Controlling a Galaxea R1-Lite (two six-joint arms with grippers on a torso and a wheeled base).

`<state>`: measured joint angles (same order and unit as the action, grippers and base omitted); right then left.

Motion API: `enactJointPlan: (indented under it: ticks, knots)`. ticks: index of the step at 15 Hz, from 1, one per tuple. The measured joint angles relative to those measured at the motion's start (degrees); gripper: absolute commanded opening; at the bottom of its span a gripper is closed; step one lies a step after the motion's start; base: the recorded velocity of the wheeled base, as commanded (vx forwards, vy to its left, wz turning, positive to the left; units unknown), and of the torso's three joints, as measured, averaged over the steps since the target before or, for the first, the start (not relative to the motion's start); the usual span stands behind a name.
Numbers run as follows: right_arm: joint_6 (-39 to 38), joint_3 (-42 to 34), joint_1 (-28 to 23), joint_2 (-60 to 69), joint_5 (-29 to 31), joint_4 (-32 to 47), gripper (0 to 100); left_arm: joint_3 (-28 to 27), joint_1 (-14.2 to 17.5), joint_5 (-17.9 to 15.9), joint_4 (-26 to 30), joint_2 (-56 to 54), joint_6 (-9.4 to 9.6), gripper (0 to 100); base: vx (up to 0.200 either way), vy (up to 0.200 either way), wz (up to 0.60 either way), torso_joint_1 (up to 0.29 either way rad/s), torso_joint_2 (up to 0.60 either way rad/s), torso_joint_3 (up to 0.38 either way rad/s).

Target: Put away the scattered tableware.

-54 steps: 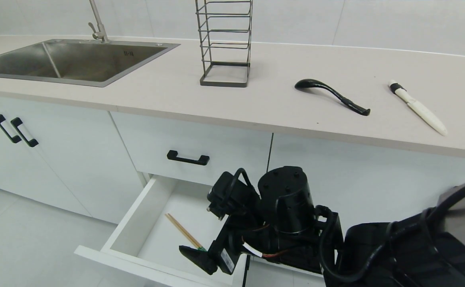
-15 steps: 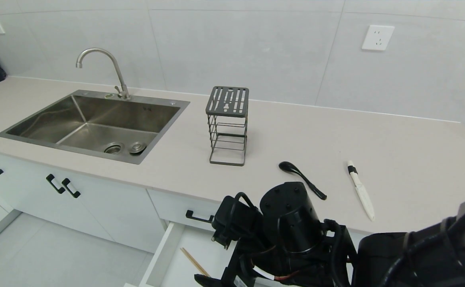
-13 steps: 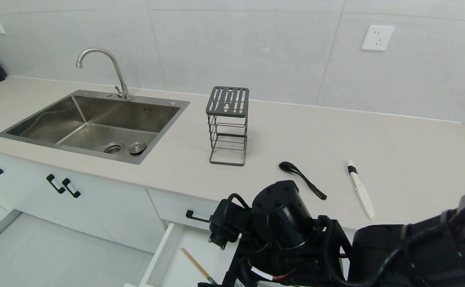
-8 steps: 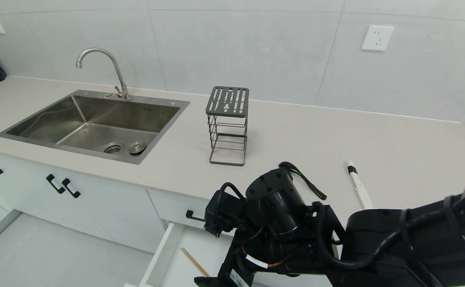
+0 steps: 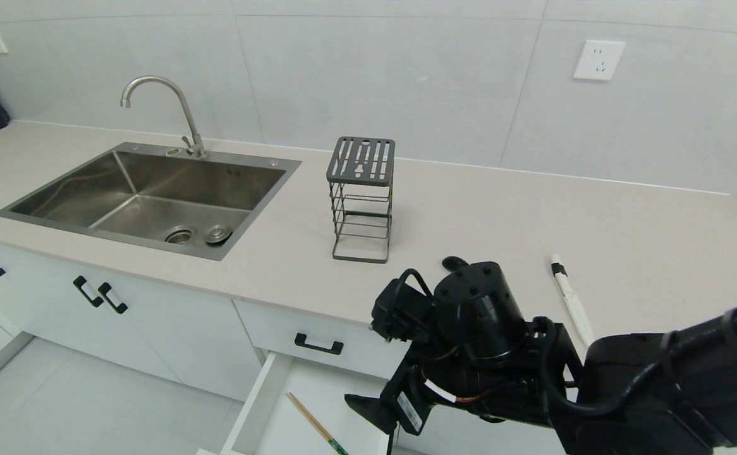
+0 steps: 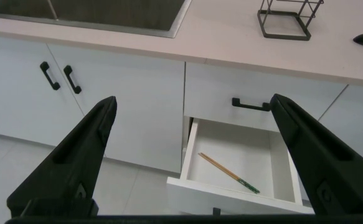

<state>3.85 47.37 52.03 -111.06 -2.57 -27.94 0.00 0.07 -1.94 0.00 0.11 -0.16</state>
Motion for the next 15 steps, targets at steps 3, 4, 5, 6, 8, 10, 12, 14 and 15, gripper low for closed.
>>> enactJointPlan:
  ticks: [3,4,5,6,8,10,12,14,15]
  knots:
    - [-0.8,-2.5,-1.9,1.6,0.6,-0.6,100,0.0,0.0,0.0,0.0,0.0,0.0,100,0.0,0.0,0.0,0.0,0.0,0.0]
    - [-1.5,-3.1,-2.3,2.1,1.1,-1.0,100,0.0,0.0,0.0,0.0,0.0,0.0,100,0.0,0.0,0.0,0.0,0.0,0.0]
    - [-2.0,-3.5,-2.9,2.5,2.0,-1.5,100,0.0,0.0,0.0,0.0,0.0,0.0,100,0.0,0.0,0.0,0.0,0.0,0.0]
    - [-2.4,-4.3,-3.7,2.9,3.5,-1.9,100,0.0,0.0,0.0,0.0,0.0,0.0,100,0.0,0.0,0.0,0.0,0.0,0.0]
    - [-2.6,-6.4,-6.5,3.9,4.4,-2.3,100,0.0,0.0,0.0,0.0,0.0,0.0,100,0.0,0.0,0.0,0.0,0.0,0.0]
    - [-2.6,-7.2,-8.6,4.7,4.6,-2.5,100,0.0,0.0,0.0,0.0,0.0,0.0,100,0.0,0.0,0.0,0.0,0.0,0.0]
    - [-2.6,-7.5,-10.9,5.4,4.6,-2.5,100,0.0,0.0,0.0,0.0,0.0,0.0,100,0.0,0.0,0.0,0.0,0.0,0.0]
    - [-2.5,-7.7,-12.7,5.9,4.6,-2.5,100,0.0,0.0,0.0,0.0,0.0,0.0,100,0.0,0.0,0.0,0.0,0.0,0.0]
    - [-2.3,-7.9,-14.3,6.0,4.6,-2.6,100,0.0,0.0,0.0,0.0,0.0,0.0,100,0.0,0.0,0.0,0.0,0.0,0.0]
